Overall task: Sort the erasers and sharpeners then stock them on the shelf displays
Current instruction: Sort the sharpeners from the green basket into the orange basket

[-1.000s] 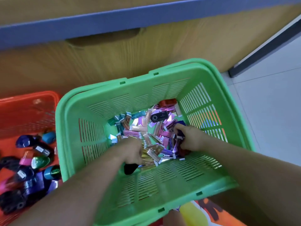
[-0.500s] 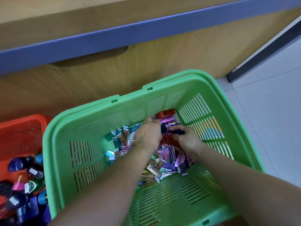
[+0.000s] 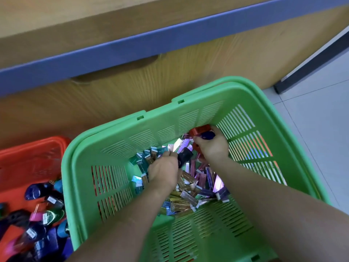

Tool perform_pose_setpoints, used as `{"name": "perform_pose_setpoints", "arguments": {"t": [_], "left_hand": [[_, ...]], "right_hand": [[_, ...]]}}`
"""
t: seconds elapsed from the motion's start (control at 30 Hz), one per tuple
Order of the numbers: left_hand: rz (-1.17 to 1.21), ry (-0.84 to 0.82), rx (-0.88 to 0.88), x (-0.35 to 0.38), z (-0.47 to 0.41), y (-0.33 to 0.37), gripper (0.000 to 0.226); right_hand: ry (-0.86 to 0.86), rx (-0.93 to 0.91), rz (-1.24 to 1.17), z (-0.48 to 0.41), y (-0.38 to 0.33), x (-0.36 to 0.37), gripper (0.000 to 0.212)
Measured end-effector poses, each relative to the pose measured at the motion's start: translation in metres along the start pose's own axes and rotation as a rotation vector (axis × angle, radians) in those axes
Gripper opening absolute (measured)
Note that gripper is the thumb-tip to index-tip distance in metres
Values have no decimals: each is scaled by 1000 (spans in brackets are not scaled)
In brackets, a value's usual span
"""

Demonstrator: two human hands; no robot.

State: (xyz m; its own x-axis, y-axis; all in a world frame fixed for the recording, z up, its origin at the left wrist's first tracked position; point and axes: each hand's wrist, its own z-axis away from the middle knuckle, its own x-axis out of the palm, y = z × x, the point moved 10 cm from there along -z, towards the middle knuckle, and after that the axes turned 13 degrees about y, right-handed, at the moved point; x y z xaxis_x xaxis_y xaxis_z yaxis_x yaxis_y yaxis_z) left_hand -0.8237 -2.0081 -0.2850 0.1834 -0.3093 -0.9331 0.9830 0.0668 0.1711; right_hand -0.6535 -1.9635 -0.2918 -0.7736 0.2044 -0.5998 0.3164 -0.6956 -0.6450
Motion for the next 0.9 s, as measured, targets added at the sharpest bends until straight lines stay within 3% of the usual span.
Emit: {"name": "perform_pose_setpoints", "arguments": {"t": [0.1, 0.23, 0.33, 0.43, 0.57, 0.67, 0.9], "left_hand": [[255, 72, -139, -15, -1, -7, 41], [529, 167, -191, -38, -17, -9, 47], [390, 110, -50, -38, -22, 5, 50], [273, 73, 67, -29, -18, 17, 48], [202, 208, 114, -40, -21, 27, 47], [258, 165, 182, -35, -25, 42, 50], [459, 124, 65, -26, -23, 39, 51]], "right_hand": [[-107, 86, -27, 1, -2, 7, 41], [-187, -121, 143, 7, -8, 17, 16], [-337, -257, 249, 25, -11, 24, 22], [-414, -258, 311, 24, -7, 21, 25], [-374, -243, 217, 2, -14, 5, 59], [-377, -262, 181, -4, -19, 1, 77], [-545, -171, 87, 7, -2, 12, 64]]}}
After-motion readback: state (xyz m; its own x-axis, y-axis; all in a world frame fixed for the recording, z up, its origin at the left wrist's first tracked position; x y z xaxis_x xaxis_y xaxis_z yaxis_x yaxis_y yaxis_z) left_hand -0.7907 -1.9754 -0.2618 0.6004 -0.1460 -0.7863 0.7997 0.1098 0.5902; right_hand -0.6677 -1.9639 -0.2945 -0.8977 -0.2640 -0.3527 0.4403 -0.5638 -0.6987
